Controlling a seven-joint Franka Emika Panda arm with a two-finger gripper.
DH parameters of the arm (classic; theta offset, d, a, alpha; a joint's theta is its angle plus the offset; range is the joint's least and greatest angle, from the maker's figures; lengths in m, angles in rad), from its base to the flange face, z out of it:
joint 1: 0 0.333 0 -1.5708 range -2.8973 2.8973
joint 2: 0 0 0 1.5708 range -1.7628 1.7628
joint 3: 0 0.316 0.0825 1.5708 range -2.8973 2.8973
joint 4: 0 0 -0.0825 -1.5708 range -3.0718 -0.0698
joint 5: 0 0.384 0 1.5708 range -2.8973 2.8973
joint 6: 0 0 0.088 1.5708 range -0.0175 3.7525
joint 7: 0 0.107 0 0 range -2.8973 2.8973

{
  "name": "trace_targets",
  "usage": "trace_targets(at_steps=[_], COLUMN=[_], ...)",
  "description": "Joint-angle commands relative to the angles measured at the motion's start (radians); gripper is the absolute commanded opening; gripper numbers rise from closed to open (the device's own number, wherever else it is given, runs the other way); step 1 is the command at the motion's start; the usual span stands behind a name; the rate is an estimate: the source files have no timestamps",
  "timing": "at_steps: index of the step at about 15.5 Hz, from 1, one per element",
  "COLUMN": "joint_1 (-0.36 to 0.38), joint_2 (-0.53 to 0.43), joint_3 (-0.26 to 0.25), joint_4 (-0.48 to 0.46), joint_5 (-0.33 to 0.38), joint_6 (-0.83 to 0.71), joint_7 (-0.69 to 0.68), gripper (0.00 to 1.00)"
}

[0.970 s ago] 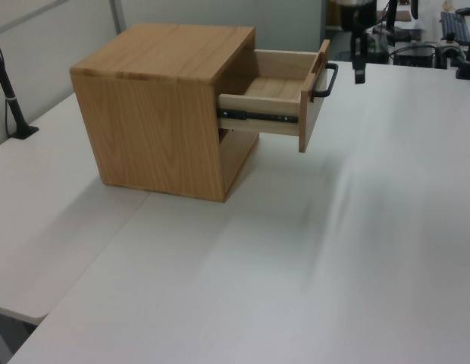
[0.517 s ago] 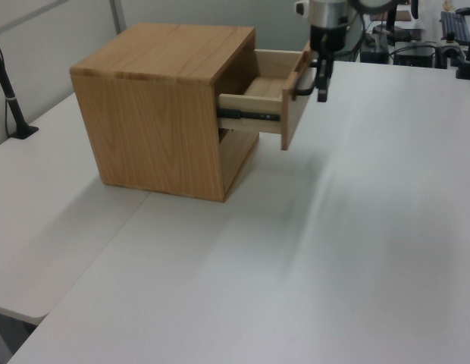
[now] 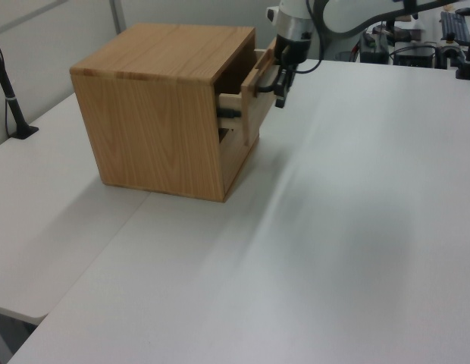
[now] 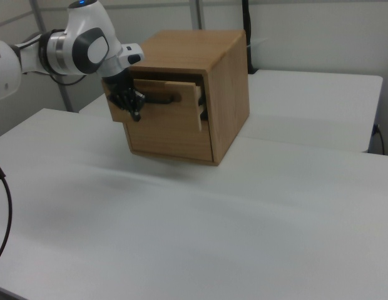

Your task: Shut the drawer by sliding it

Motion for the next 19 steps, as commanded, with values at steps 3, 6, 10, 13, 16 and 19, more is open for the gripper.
trace_targets(at_steps=[3,6,10,13,16,19], joint_1=[0.007,0.007,0.007,-0.003,-0.032,-0.052], joint_2=[0.109,0.149,0.131,-0.007,-0.151,-0.235], joint_3=[-0.012,-0.013,-0.023,-0.021,-0.02,-0.02], joint_4=[0.097,0.115,0.099,-0.05,-0.144,-0.171], joint_5=[-0.008,-0.028,-0.045,-0.031,-0.027,-0.027], joint_6=[0.175,0.282,0.304,0.249,0.044,-0.154], joint_7=[0.081,0.142,0.128,0.062,0.061,0.058], gripper=[0.0,0.0,0.0,0.05,0.46,1.0])
